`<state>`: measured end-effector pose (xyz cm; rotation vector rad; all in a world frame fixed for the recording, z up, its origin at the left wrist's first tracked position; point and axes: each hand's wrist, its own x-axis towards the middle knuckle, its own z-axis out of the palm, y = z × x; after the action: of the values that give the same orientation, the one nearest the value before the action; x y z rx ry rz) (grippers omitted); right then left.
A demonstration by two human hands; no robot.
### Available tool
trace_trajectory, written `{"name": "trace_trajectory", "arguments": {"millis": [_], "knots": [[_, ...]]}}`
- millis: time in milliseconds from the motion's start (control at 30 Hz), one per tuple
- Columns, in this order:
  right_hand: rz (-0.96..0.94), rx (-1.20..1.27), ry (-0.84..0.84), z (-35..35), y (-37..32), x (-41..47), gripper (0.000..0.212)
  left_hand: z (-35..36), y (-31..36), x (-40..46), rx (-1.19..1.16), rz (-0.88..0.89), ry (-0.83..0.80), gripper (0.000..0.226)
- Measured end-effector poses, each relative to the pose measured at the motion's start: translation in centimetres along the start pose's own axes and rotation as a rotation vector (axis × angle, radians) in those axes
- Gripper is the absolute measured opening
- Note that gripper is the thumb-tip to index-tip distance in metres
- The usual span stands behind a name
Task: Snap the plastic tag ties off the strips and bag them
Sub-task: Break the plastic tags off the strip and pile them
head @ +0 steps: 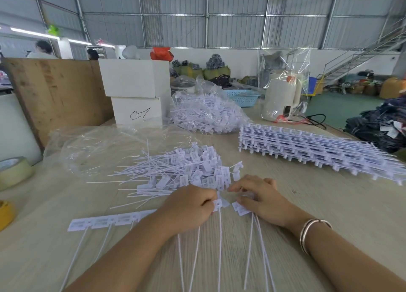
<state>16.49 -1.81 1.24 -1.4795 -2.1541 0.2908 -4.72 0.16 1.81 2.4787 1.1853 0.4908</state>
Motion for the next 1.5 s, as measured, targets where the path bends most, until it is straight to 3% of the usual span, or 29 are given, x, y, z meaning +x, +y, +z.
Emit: {"name": "trace_trajectory", "arguments": {"millis": [167, 267, 433, 567, 667, 833, 933, 1067, 1233, 1500], "knots": [[-0.089, -0.067, -0.078, -0.2, -0.4, -0.3, 0.011, -0.3, 0.6, -0.2, 0.226, 0.074, 0.046, 0.028], [-0.085, -0.102, -0.09, -0.6, -0.5, -0.4, 0.02, -0.3, 0.8, -0.4, 0.231, 0.075, 0.042, 0.028], [-0.073, 0.12, 0.048, -0.2, -1.9, -0.4, 0.013, -0.1, 1.3, -0.5, 0.111, 0.084, 0.048, 0.02], [-0.081, 0.118, -0.027, 0.7, -3.0, -0.3, 0.021, -0.2, 1.7, -0.3, -0.038, 0.059, 0.033, 0.014], [-0.037, 0.238, -0.021, 0.4, -2.4, -0.1, 0.028, -0.7, 1.4, -0.1, -0.01, -0.002, -0.033, 0.015], [0.017, 0.32, 0.002, -0.1, -2.3, 0.0, 0.019, -1.8, 1.4, 0.7, -0.062, -0.005, -0.103, 0.023], [0.027, 0.364, -0.053, -0.1, -2.4, -0.3, 0.027, -1.6, 1.3, 1.2, -0.027, 0.034, -0.058, 0.02], [-0.02, 0.417, -0.003, -0.1, -2.6, -0.2, 0.02, -0.6, 0.8, 1.0, -0.002, 0.033, 0.013, 0.013], [-0.03, 0.51, 0.009, -0.4, -2.3, -0.2, 0.019, 0.1, 0.5, 0.8, 0.142, 0.085, 0.162, 0.035], [-0.112, 0.286, 0.067, 0.0, -2.4, 0.1, 0.017, 0.4, -0.1, 1.1, -0.287, 0.054, 0.105, 0.041]]}}
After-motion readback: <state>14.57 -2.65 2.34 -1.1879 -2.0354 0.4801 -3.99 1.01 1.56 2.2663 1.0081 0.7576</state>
